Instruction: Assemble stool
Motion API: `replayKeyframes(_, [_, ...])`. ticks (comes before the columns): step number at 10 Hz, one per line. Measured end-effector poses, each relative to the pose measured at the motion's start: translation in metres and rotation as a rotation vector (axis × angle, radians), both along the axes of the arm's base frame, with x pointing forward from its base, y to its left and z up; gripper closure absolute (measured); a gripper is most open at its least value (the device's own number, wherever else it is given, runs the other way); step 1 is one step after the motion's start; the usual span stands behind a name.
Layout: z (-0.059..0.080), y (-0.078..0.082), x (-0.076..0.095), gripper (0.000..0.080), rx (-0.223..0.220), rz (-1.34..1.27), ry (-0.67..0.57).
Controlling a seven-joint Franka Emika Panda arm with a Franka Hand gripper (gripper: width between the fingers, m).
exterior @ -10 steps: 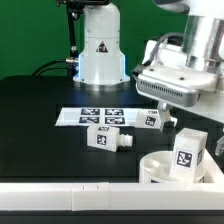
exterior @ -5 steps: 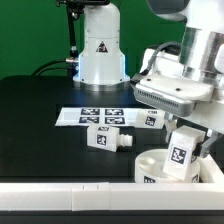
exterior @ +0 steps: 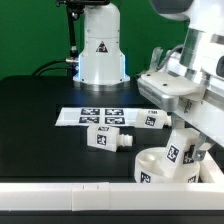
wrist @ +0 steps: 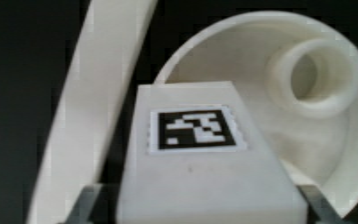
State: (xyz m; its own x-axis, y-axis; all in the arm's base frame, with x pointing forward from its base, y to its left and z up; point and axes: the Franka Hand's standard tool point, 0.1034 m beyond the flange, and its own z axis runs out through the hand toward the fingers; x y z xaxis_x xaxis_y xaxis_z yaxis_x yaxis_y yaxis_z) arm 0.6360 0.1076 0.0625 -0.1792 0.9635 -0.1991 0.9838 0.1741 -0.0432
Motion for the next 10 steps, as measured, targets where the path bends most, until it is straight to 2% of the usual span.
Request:
replayKeyframes(1, [0.002, 0.004, -0.003, 0.0466, -0.055, -0.226, 0.032])
replayKeyframes(2, [0.005, 0.005, 0.0, 0.0466, -0.096, -0.324, 0.045])
replayKeyframes(5, [0.003, 0.007, 0.004, 0.0466, -0.095, -0.476, -0.005])
replayKeyframes(6, [0.004, 0.006, 0.001, 0.0466, -0.095, -0.627, -0.016])
replayKeyframes(7, [0.005, 0.002, -0.002, 0.0466, -0.097, -0.808, 0.002])
replayKeyframes(8, [0.006, -0.004, -0.007, 0.0466, -0.123, -0.99, 0.069])
replayKeyframes(9, [0.004, -0.01, -0.006, 0.0466, -0.13, -1.141, 0.124])
replayKeyframes(10, [0.002, -0.02, -0.003, 0.0466, -0.132, -1.233, 0.11])
